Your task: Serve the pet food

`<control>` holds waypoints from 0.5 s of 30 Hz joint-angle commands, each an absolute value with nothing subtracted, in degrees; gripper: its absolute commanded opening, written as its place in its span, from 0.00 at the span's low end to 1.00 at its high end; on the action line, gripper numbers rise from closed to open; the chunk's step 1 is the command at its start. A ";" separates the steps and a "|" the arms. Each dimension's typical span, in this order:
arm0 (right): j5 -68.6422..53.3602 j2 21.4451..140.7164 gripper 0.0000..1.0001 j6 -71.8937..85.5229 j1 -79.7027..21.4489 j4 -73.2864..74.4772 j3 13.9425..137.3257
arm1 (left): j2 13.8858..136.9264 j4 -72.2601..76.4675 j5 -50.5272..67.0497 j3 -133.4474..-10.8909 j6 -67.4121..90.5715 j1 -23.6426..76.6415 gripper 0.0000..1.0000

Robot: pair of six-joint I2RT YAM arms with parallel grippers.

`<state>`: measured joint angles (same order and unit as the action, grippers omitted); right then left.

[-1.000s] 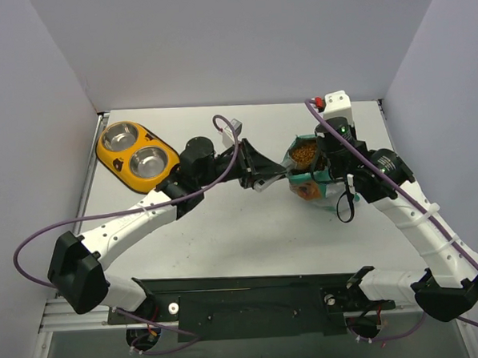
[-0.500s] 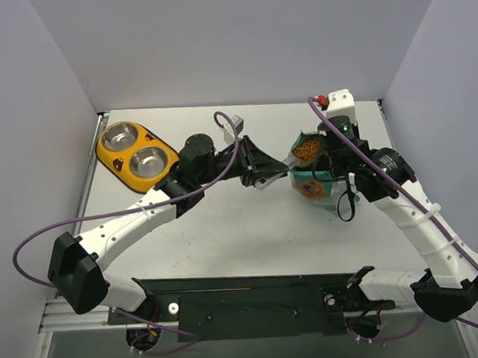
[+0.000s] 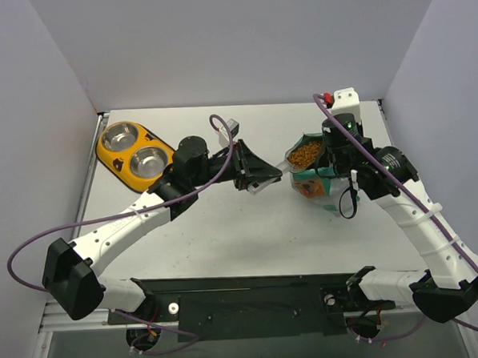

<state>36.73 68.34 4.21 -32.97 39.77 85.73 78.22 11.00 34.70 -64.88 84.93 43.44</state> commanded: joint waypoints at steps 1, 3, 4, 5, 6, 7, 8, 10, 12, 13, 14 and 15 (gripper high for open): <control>42.10 66.44 0.00 4.39 -30.94 42.98 87.27 | 75.15 12.22 35.51 -67.15 82.44 42.28 0.00; 42.01 66.45 0.00 5.18 -30.59 43.24 87.71 | 74.62 12.22 35.68 -66.97 82.88 42.01 0.00; 41.92 66.62 0.00 5.88 -30.41 43.42 88.24 | 74.53 12.48 35.86 -66.97 83.05 41.84 0.00; 41.75 66.71 0.00 6.58 -30.32 43.68 88.42 | 74.27 12.65 35.95 -67.23 83.14 41.92 0.00; 41.84 67.14 0.00 6.85 -30.15 44.12 89.03 | 74.27 12.83 36.12 -67.32 83.14 41.84 0.00; 41.75 67.32 0.00 7.38 -30.06 44.30 89.47 | 74.18 13.09 36.56 -67.50 83.23 41.92 0.00; 41.66 67.67 0.00 7.47 -29.88 44.47 89.56 | 74.27 13.27 36.82 -67.76 83.41 41.84 0.00; 41.84 67.85 0.00 8.00 -29.80 44.56 89.74 | 74.36 14.23 37.62 -67.85 83.58 41.92 0.00; 42.01 68.11 0.00 8.44 -29.71 44.82 90.09 | 74.09 14.50 37.71 -68.03 83.67 41.84 0.00; 42.27 68.12 0.00 8.61 -29.71 44.82 90.09 | 73.83 15.29 37.71 -67.85 83.85 41.84 0.00; 42.71 68.38 0.00 8.70 -29.71 45.17 90.35 | 73.65 15.73 37.71 -67.76 84.20 41.66 0.00; 43.06 68.38 0.00 8.88 -29.62 45.26 90.35 | 73.39 16.34 37.88 -67.85 84.46 41.57 0.00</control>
<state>36.49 68.73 7.94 -30.68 41.67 87.44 76.09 10.74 37.04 -64.95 84.44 42.26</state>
